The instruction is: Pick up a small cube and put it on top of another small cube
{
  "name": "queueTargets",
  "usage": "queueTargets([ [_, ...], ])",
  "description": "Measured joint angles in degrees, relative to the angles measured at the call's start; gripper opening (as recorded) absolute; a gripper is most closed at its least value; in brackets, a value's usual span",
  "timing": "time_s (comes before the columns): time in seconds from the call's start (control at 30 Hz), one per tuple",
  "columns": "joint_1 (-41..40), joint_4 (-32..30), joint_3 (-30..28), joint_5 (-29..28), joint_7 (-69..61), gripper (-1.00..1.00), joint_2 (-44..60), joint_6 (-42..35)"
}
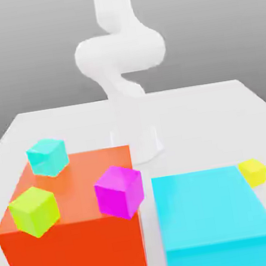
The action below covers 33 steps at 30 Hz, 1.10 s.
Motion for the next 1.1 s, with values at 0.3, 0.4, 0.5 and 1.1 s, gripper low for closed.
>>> queueTargets([
  [0.3,15.9,-10.0,2.4,2.3,-22.0,0.0,16.9,10.9],
  [0.4,20.8,-13.3,3.6,2.7,-28.9,0.0,22.4,14.4],
  [0.5,25.2,-16.6,5.4,3.0,-35.8,0.0,27.9,18.0],
  [1.1,41.3,-23.4,3.6,-9.7,-45.4,-1.0,57.1,38.9],
])
